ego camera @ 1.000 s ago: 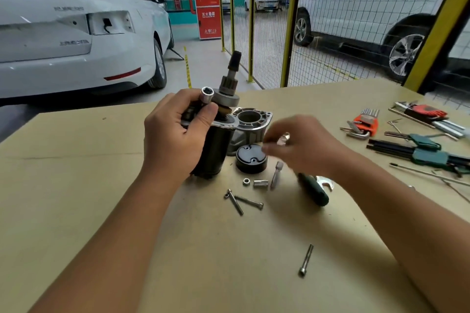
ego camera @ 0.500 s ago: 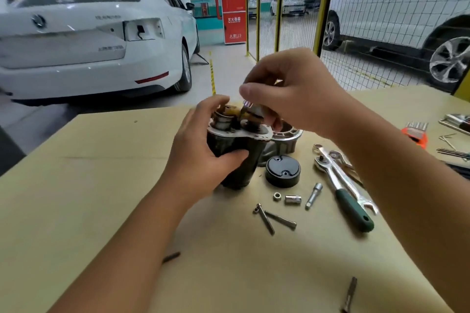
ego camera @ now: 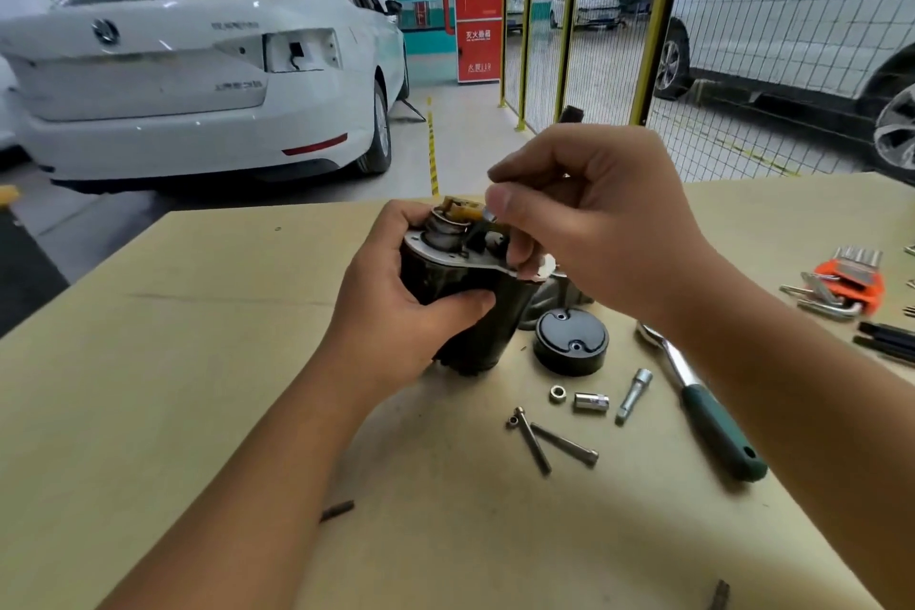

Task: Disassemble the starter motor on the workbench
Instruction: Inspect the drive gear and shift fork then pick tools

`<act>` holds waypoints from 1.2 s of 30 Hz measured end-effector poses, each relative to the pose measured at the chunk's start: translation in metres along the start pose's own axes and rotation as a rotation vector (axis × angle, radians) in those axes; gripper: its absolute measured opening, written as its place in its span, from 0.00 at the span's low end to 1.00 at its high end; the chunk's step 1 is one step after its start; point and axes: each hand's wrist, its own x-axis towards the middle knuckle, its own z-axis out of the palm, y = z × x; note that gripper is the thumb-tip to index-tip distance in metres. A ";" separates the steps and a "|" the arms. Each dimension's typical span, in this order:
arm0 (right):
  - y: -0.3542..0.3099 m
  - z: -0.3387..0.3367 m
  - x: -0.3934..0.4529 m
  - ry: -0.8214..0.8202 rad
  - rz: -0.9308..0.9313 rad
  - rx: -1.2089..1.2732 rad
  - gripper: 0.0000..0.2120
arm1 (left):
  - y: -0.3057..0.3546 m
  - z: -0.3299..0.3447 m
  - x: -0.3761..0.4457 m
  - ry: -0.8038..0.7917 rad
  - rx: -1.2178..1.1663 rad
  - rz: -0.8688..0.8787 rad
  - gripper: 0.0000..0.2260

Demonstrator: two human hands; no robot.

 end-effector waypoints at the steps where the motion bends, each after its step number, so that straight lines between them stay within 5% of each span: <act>1: 0.000 0.001 0.000 0.004 -0.005 -0.013 0.02 | 0.000 0.000 0.000 -0.001 -0.001 0.001 0.27; 10: -0.003 -0.002 0.000 -0.050 -0.007 -0.074 0.02 | 0.001 0.000 0.000 0.001 -0.003 0.018 0.25; 27: 0.000 0.013 -0.006 0.099 0.024 -0.024 0.03 | 0.019 0.002 0.010 0.077 -0.022 -0.157 0.02; 36: -0.003 0.007 -0.003 0.036 0.048 -0.065 0.02 | 0.014 -0.002 0.002 0.041 -0.115 -0.078 0.05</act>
